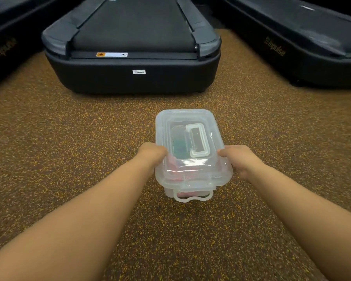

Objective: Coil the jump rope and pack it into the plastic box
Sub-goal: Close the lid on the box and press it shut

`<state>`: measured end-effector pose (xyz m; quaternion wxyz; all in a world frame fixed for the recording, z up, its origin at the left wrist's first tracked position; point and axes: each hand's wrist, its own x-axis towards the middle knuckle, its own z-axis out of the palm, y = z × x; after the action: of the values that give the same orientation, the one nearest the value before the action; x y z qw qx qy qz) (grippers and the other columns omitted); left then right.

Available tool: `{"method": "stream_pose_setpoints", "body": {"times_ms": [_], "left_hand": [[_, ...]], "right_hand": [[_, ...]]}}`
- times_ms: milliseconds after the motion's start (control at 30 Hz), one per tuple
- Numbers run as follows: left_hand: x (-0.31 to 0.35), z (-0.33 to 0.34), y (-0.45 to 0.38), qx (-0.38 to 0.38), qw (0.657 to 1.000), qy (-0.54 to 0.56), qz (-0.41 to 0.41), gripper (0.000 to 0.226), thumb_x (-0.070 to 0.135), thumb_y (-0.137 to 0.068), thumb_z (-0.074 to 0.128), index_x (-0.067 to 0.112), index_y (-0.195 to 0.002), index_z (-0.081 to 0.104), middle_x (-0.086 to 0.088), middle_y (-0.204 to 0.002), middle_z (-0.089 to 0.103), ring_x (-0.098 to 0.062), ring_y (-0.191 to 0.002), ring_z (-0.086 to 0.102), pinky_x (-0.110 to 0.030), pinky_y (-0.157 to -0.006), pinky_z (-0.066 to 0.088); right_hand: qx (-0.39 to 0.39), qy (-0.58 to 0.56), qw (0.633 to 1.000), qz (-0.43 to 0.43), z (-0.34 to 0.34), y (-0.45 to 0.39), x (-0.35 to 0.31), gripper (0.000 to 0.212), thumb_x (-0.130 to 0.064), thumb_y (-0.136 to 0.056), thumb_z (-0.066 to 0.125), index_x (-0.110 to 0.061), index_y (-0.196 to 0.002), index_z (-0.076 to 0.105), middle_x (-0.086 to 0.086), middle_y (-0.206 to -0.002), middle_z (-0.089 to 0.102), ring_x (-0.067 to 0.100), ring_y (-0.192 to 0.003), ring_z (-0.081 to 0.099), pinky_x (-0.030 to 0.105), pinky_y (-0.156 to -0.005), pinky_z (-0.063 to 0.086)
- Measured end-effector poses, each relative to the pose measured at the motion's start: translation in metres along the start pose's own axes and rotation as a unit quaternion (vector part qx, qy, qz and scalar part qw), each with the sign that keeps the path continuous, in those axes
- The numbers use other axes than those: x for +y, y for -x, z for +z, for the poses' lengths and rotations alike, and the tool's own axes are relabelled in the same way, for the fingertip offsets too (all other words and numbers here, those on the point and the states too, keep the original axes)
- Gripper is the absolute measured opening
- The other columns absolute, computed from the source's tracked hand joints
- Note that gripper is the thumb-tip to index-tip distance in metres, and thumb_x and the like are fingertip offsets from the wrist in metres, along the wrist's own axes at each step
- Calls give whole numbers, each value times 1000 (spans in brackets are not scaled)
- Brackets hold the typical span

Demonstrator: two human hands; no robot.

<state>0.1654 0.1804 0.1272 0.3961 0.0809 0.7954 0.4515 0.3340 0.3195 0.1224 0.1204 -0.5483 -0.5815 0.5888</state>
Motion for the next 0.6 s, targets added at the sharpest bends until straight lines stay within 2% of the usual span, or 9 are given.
{"method": "stream_pose_setpoints", "body": {"times_ms": [67, 100, 267, 333, 433, 500, 600], "left_hand": [[1, -6, 1, -23, 1000, 0, -22, 28, -3, -86, 57, -2, -114, 56, -15, -100, 66, -29, -87, 66, -34, -62, 54], [1, -9, 2, -40, 999, -13, -33, 31, -3, -87, 59, -2, -117, 54, -16, -101, 67, -29, -87, 67, -35, -61, 54], [-2, -21, 8, -131, 986, -73, -74, 36, -1, -88, 60, -4, -123, 51, -21, -100, 67, -31, -82, 69, -42, -65, 58], [-4, -26, 11, -180, 974, -97, -100, 39, -2, -89, 60, -6, -126, 50, -25, -110, 65, -33, -87, 69, -42, -68, 59], [-8, -34, 15, -256, 950, -116, -137, 44, -3, -88, 60, -5, -129, 48, -27, -120, 61, -33, -90, 67, -39, -66, 61], [-13, -39, 13, -289, 936, -137, -146, 44, -2, -87, 61, -5, -130, 49, -26, -123, 61, -32, -94, 67, -37, -70, 60], [-13, -45, 9, -316, 924, -160, -147, 48, 2, -85, 65, -4, -130, 52, -24, -127, 61, -30, -100, 66, -38, -84, 57]], "right_hand": [[-20, 13, 1000, 17, -5, -1, -1, 21, -5, -88, 60, -3, -109, 64, 14, -100, 70, 28, -85, 68, 35, -67, 55], [-30, 21, 999, 23, -8, 0, 0, 25, -5, -88, 61, -1, -113, 62, 15, -101, 71, 29, -86, 69, 36, -67, 56], [-76, 56, 995, 27, -20, 11, 6, 27, -2, -88, 61, 3, -114, 62, 20, -101, 72, 32, -90, 70, 41, -69, 58], [-105, 77, 991, 31, -25, 16, 9, 26, -1, -87, 61, 4, -112, 63, 21, -101, 73, 33, -91, 71, 44, -73, 59], [-172, 117, 977, 44, -34, 23, 14, 26, -3, -87, 62, 3, -113, 63, 18, -101, 74, 30, -91, 73, 42, -76, 60], [-219, 128, 966, 48, -39, 27, 19, 27, -5, -87, 63, 2, -114, 64, 16, -103, 74, 28, -92, 73, 40, -78, 60], [-265, 131, 955, 35, -46, 26, 25, 32, -9, -86, 65, 0, -118, 64, 16, -109, 72, 30, -101, 70, 45, -92, 54]]}}
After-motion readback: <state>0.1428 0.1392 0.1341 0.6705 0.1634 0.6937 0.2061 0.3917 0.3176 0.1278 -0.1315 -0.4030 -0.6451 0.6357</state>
